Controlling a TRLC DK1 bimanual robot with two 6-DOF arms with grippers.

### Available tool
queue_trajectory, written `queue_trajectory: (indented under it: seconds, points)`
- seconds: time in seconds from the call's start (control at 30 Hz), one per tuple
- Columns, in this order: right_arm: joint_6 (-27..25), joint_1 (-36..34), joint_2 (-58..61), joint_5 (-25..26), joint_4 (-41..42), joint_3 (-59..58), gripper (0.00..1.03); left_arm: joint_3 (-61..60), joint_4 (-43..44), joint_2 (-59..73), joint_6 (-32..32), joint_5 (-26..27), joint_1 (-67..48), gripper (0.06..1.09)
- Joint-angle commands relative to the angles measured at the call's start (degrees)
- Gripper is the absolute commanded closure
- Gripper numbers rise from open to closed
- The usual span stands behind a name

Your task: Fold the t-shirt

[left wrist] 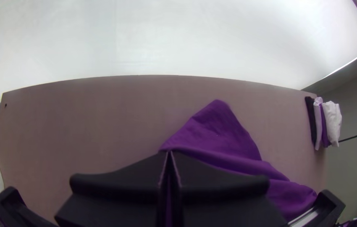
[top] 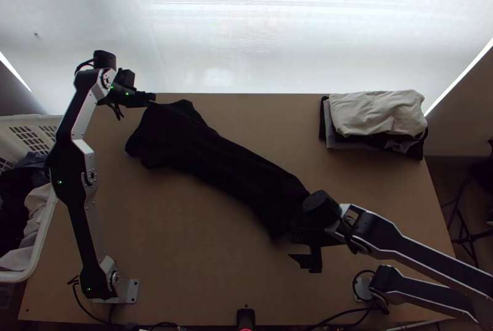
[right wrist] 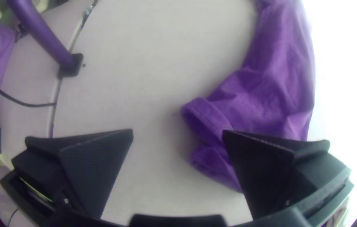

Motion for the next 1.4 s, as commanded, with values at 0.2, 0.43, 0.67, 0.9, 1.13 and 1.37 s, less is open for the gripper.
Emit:
queue_trajectory:
  seconds: [0.2,0.43,0.67,0.9,1.13,1.37]
  points:
    - [0.77,-1.77,-0.1,0.22,0.82,0.16,0.04,0.34,-0.87,1.05,0.22,-1.65,1.12,1.05]
    - [-0.02,-1.68,4.56,0.22,6.53,1.39,0.1,0.16,-1.84,0.78,0.13,-1.65,0.51,1.05]
    - [-2.57,-0.81,11.5,0.22,9.78,3.06,0.1,0.16,-1.75,0.34,0.3,-1.65,0.24,1.05]
    - [-3.18,0.51,14.05,0.22,10.31,2.98,0.1,0.16,-1.67,0.34,0.39,-1.65,0.33,1.05]
    - [-3.18,0.51,16.25,0.22,11.63,2.45,0.16,0.25,-1.67,0.08,0.39,-1.65,0.33,1.05]
    - [-3.36,0.42,17.04,0.22,13.65,1.75,0.24,0.87,-1.67,-0.1,0.39,-1.65,0.51,1.05]
